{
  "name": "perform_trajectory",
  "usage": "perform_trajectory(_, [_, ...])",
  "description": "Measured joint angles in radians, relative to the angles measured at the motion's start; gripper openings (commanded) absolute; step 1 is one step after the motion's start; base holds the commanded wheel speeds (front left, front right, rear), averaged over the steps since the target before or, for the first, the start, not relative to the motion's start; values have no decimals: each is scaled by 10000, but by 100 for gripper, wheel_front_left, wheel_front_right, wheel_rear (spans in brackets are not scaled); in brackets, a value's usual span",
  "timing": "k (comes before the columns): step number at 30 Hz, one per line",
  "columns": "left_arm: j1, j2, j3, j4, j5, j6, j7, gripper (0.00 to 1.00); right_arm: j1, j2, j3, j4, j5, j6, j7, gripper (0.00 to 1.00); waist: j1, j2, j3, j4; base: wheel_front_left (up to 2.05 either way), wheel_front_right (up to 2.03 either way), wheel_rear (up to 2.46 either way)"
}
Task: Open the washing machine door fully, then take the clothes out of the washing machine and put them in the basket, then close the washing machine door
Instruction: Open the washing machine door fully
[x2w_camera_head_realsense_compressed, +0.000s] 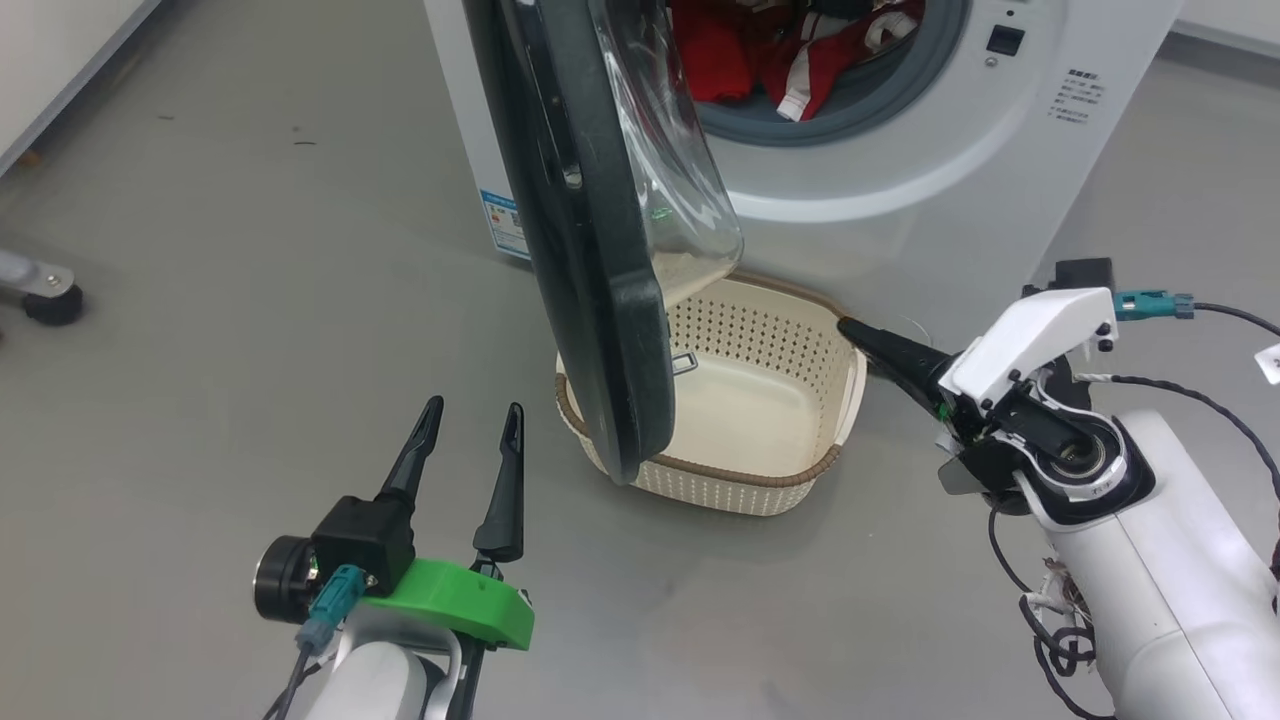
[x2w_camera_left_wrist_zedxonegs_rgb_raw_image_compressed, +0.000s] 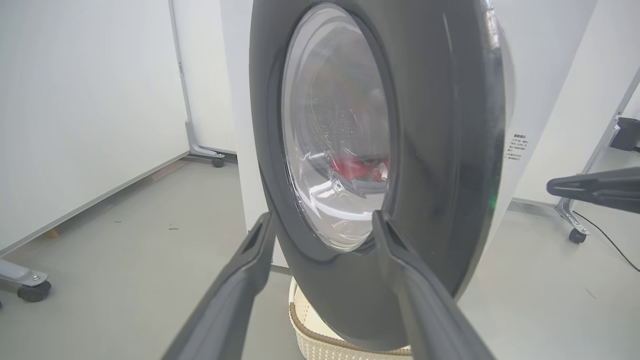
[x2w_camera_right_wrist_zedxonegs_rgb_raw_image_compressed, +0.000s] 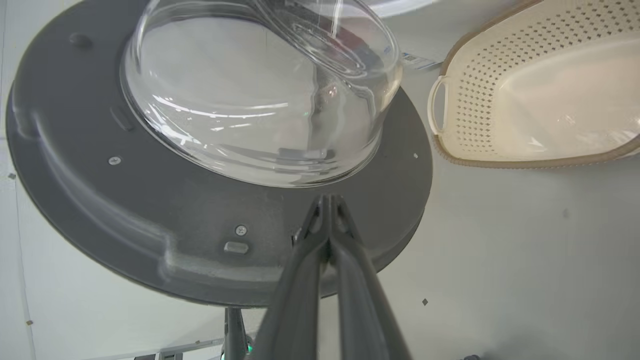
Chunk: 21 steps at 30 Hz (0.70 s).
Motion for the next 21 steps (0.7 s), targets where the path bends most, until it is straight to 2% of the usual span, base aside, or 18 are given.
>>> perform_trajectory(9, [339,58,556,148,316,-73,0,100,922,-1149,-196,-393,-2742,1016,-2869,0,-1,0,-501,-760,0,0,0])
perform_trajectory(13, [480,94,779,194,382,-136,0,100,1372,-1379,-290,-725,-3699,1106,-4086,0,0,0,-717,-1094,0,0,0])
perform_trajectory(16, [532,228,771,261,520,-341,0,100,1898,-1691,-127,-880,-4571,1110,-4847,0,0,0,-876,-1318,0,0,0])
perform_trajectory(21, [790,263,1072,263,548,-397,0,100,2879,-1756,-59,-995,-5124,1108,-5889,0,0,0,-1124,-1636,0,0,0])
